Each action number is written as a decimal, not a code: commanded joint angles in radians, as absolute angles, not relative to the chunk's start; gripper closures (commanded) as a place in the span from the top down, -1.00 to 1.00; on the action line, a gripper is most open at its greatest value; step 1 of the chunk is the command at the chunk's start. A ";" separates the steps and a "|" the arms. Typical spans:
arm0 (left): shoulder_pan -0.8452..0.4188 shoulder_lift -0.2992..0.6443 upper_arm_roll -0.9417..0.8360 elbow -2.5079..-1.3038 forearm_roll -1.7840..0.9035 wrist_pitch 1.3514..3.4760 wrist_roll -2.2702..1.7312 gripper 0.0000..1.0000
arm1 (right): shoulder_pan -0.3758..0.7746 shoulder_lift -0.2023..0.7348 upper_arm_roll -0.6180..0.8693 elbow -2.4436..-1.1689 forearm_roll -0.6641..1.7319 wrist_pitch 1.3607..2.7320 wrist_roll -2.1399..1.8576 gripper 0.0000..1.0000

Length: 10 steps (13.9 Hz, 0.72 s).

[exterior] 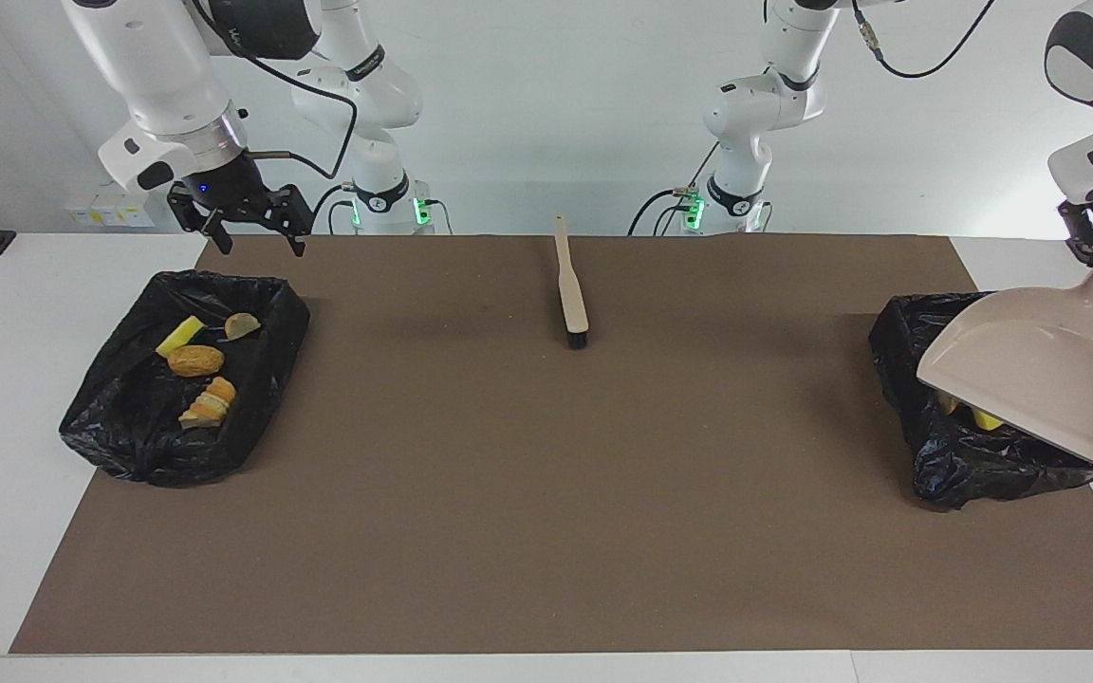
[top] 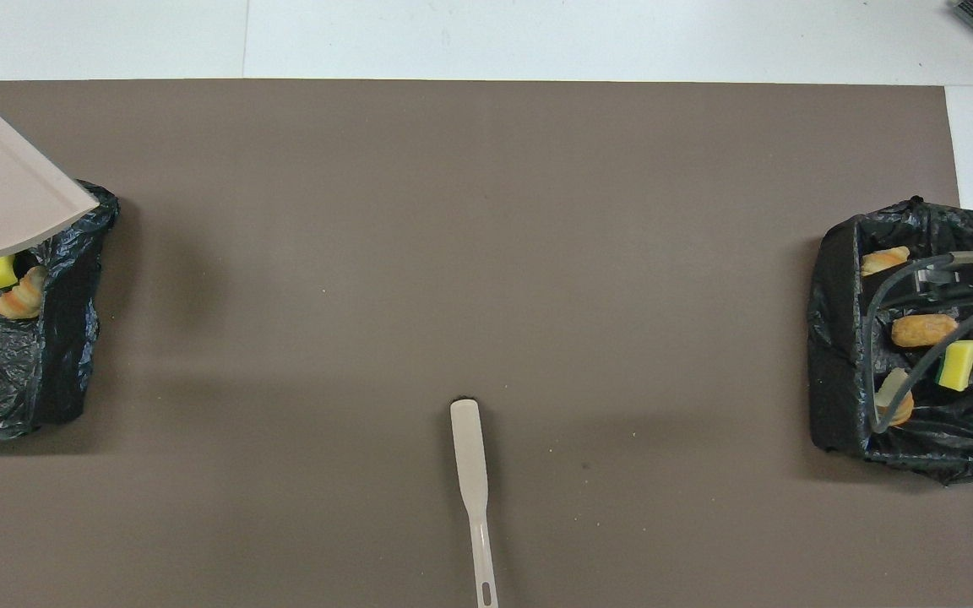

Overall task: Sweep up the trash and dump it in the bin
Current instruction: 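Tip the dustpan into the trash bag nearest the left arm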

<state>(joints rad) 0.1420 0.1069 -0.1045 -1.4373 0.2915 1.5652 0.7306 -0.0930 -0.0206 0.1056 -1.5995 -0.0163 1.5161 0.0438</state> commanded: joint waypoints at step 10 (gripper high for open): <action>-0.313 0.140 -0.103 -1.591 0.046 1.672 -0.021 -1.00 | -0.101 -0.038 0.109 -1.626 0.006 1.551 0.058 1.00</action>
<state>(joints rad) -0.2649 0.1419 -0.1221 -1.5642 0.0764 1.6162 0.0534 -0.0934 -0.0206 0.1056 -1.5995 -0.0111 1.5233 0.0438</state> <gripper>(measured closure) 0.687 0.000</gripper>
